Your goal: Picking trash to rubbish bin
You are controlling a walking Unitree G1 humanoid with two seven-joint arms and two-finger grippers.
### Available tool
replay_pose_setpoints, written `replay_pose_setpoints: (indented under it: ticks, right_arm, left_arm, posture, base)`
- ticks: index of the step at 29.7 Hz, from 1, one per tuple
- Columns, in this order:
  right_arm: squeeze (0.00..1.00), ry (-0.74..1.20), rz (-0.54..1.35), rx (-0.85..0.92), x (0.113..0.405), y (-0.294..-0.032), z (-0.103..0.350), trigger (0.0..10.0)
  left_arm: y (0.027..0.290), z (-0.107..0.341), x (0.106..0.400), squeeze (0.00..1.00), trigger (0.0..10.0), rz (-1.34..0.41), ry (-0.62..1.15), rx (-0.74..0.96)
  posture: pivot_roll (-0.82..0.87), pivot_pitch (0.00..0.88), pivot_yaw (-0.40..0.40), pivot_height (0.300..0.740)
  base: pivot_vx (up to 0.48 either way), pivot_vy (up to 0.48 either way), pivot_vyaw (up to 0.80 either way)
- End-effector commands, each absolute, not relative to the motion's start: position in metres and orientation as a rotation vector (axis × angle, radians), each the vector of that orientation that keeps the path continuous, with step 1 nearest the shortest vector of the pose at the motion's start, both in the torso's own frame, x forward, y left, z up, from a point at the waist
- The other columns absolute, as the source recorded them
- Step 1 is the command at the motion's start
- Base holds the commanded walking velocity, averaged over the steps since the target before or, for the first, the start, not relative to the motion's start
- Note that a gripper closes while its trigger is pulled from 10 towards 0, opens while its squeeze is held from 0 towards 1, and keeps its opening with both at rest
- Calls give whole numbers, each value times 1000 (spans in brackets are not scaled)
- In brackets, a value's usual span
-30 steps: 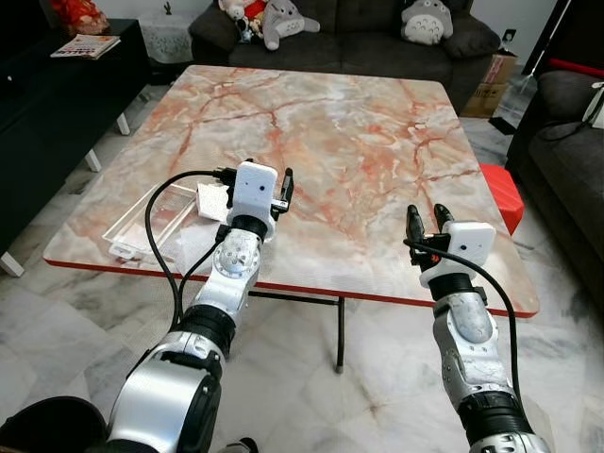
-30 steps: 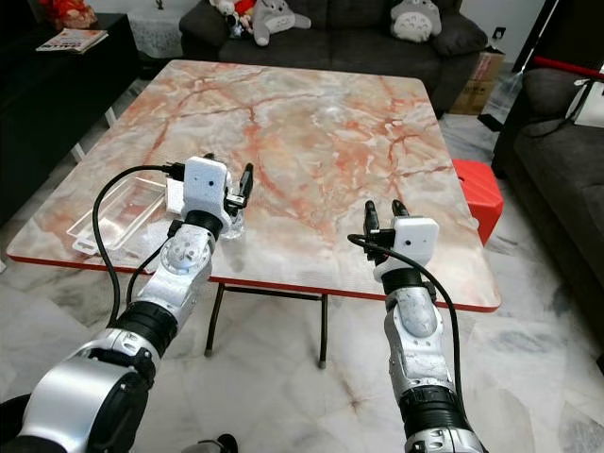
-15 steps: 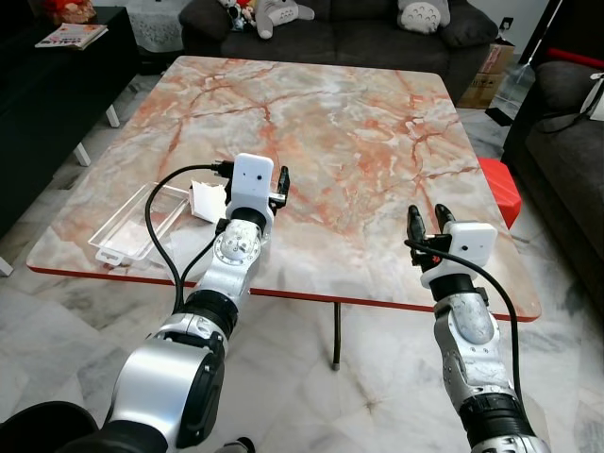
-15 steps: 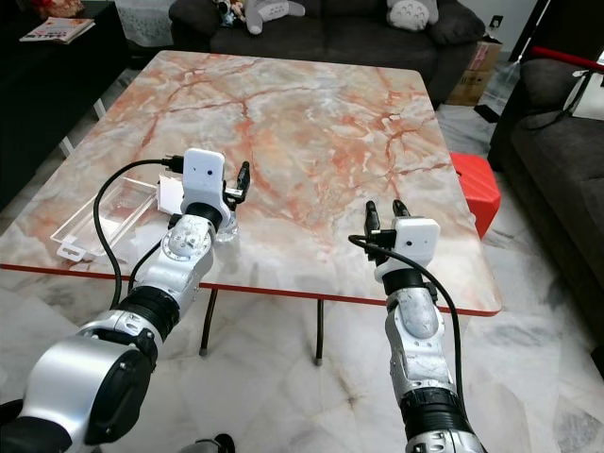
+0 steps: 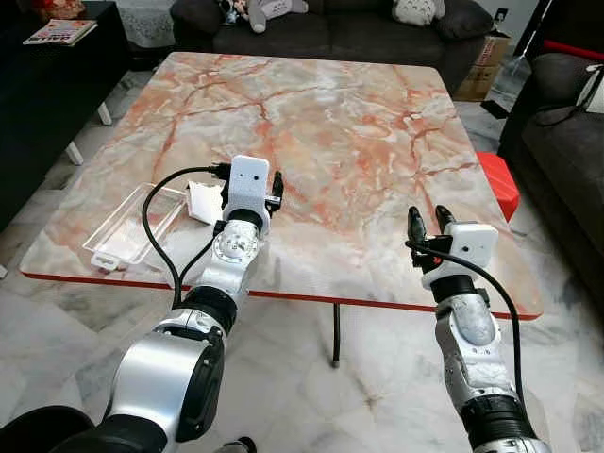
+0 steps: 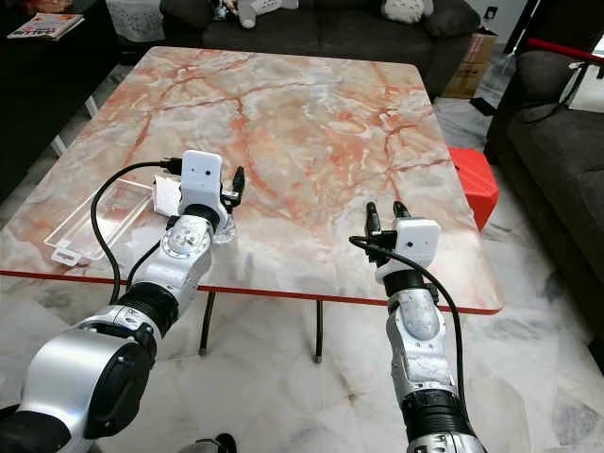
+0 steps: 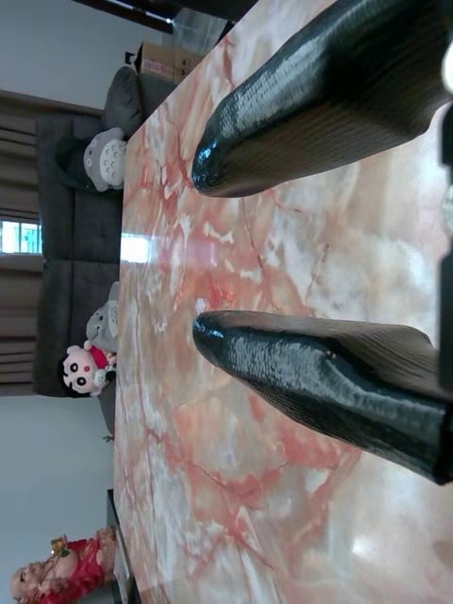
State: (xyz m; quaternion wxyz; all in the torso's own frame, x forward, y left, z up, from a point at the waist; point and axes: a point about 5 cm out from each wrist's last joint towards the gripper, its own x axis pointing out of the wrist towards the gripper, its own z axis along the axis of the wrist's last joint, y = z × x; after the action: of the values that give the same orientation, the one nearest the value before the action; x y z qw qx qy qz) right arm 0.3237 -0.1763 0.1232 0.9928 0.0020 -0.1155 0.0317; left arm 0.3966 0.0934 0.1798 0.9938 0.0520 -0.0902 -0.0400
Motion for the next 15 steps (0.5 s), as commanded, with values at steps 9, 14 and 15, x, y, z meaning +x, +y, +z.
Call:
replay_pose_setpoints:
  ticks: [9, 14, 15]
  right_arm:
    - [0, -234, 52, 5, 324, -181, 126, 10000]
    - [0, -234, 50, 3, 324, -182, 126, 10000]
    - [0, -235, 50, 3, 324, -182, 126, 10000]
  left_arm:
    - [88, 184, 396, 0, 0, -90, -201, 89]
    - [87, 184, 396, 0, 0, -92, -204, 89]
    - [87, 184, 396, 0, 0, -92, -205, 89]
  posture:
    - [64, 100, -71, 740]
    - [64, 99, -72, 740]
    - [64, 99, -72, 740]
  base:
    - [0, 0, 0]
    - [0, 0, 0]
    - [0, 0, 0]
